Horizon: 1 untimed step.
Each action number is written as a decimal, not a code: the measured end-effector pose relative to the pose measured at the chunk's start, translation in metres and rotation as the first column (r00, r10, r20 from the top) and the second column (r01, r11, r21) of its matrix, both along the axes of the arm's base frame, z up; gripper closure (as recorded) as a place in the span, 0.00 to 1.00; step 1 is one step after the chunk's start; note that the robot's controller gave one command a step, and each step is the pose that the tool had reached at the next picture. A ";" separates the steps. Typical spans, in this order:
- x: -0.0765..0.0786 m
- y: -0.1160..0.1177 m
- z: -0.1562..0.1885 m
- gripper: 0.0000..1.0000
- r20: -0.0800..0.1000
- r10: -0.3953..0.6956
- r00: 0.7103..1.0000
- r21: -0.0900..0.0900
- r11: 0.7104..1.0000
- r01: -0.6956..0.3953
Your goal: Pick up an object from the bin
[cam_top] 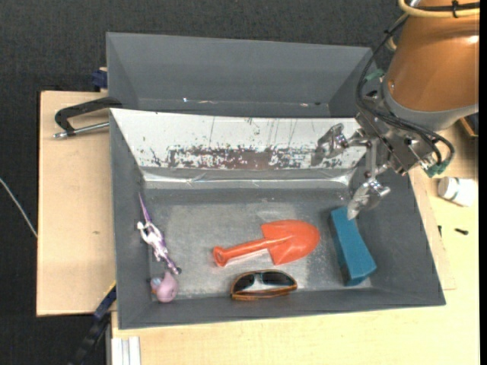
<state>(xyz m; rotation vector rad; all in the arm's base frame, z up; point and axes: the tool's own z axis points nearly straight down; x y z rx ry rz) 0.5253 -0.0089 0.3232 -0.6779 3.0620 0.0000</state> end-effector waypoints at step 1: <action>0.003 0.029 -0.144 1.00 0.001 -0.206 0.979 0.002 0.979 0.206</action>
Offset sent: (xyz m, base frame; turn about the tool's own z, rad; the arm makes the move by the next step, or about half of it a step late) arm 0.0000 0.0000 0.0000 0.0000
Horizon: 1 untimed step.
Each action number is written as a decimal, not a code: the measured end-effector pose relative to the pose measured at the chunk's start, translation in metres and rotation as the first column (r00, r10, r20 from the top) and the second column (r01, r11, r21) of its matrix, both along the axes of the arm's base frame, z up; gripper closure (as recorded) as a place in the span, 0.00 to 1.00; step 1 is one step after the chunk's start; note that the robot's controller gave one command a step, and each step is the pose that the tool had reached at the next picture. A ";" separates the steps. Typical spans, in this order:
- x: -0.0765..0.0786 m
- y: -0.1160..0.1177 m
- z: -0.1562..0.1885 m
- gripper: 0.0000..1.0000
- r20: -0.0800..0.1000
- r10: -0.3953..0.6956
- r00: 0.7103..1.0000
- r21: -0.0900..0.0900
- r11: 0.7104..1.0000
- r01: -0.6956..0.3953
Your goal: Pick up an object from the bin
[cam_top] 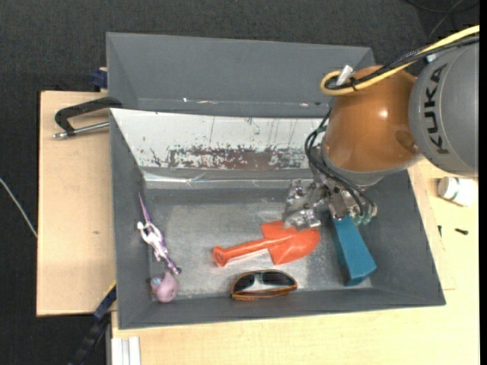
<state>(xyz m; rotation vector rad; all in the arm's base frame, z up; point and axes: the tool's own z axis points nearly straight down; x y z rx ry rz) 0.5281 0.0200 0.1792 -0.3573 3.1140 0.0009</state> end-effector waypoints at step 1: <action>-0.002 0.006 -0.028 1.00 -0.007 -0.030 1.000 0.001 1.000 0.030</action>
Offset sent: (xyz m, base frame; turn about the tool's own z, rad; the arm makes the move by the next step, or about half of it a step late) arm -0.0098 -0.0501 0.1169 -0.2047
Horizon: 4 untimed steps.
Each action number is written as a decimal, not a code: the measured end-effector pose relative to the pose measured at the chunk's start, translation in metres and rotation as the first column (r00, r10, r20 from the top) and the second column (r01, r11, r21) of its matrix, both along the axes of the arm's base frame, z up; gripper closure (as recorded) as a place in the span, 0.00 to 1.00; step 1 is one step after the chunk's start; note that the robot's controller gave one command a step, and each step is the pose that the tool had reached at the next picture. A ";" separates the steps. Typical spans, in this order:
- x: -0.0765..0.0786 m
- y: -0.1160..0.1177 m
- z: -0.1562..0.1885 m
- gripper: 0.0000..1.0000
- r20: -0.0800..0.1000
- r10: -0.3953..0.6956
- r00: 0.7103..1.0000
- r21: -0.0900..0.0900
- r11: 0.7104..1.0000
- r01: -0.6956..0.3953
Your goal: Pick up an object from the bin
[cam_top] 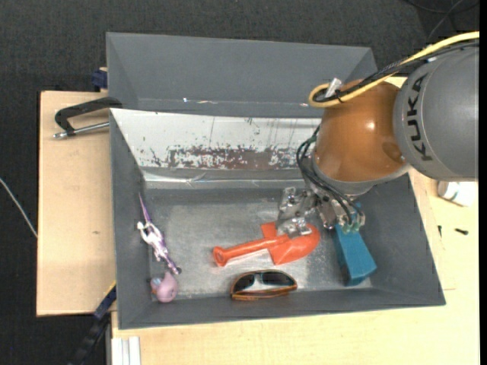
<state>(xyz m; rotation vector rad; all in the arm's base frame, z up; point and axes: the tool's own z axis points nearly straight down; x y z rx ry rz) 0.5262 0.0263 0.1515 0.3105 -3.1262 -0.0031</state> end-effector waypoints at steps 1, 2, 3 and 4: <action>-0.003 -0.017 0.044 1.00 0.000 0.075 0.997 0.000 0.997 -0.075; -0.016 -0.022 0.111 1.00 0.001 0.064 0.998 -0.001 0.998 -0.064; 0.030 0.003 0.135 1.00 0.009 0.160 0.987 -0.002 0.987 -0.160; 0.019 0.013 0.088 1.00 0.010 0.135 0.991 -0.001 0.991 -0.135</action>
Offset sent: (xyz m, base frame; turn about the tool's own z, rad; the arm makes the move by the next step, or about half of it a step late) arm -0.0358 -0.0271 0.1949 -0.0046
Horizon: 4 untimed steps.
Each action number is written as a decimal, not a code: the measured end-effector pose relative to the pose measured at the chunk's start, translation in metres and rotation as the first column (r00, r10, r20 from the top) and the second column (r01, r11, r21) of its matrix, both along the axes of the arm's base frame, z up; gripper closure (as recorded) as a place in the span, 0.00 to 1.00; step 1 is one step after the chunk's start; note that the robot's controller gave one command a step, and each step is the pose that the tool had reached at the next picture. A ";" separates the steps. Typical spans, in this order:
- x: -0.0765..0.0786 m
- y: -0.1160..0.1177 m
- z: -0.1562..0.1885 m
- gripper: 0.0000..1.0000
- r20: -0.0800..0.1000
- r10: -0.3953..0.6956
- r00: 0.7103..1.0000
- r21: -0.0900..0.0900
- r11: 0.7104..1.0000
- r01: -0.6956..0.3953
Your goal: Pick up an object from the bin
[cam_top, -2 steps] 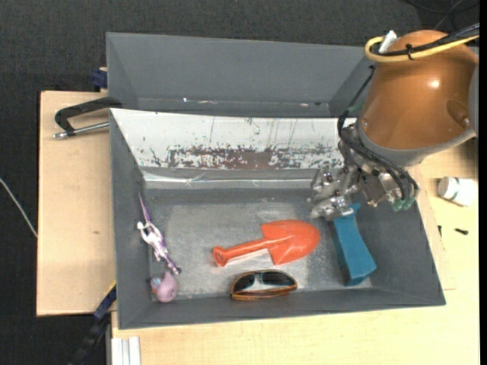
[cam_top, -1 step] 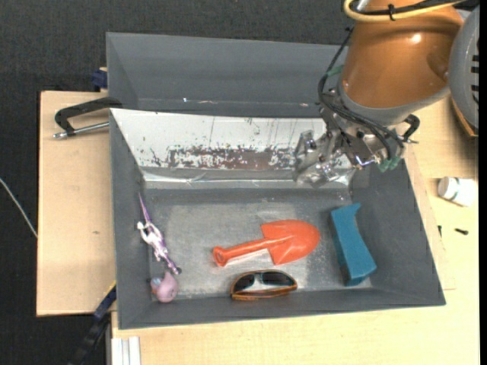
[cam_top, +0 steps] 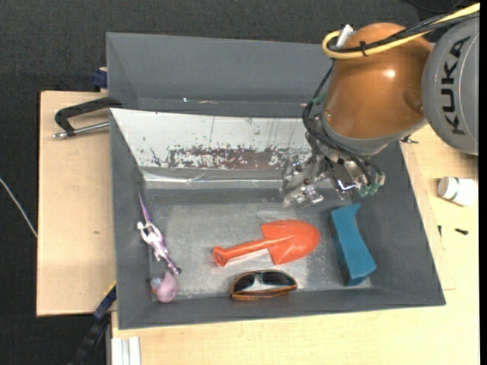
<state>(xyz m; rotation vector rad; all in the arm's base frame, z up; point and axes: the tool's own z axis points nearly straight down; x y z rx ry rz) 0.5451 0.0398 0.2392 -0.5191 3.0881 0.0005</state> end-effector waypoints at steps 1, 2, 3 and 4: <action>-0.006 0.050 -0.078 0.00 -0.009 -0.163 0.987 0.000 0.987 0.163; -0.006 0.050 -0.078 0.00 -0.008 -0.163 0.987 0.000 0.987 0.163; -0.015 0.065 -0.084 0.00 -0.004 -0.096 0.995 -0.003 0.995 0.096; -0.035 0.078 -0.101 0.00 -0.008 0.090 0.996 0.003 0.996 -0.090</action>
Offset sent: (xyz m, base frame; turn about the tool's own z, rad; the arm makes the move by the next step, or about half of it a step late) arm 0.0000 0.0000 0.0000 0.0000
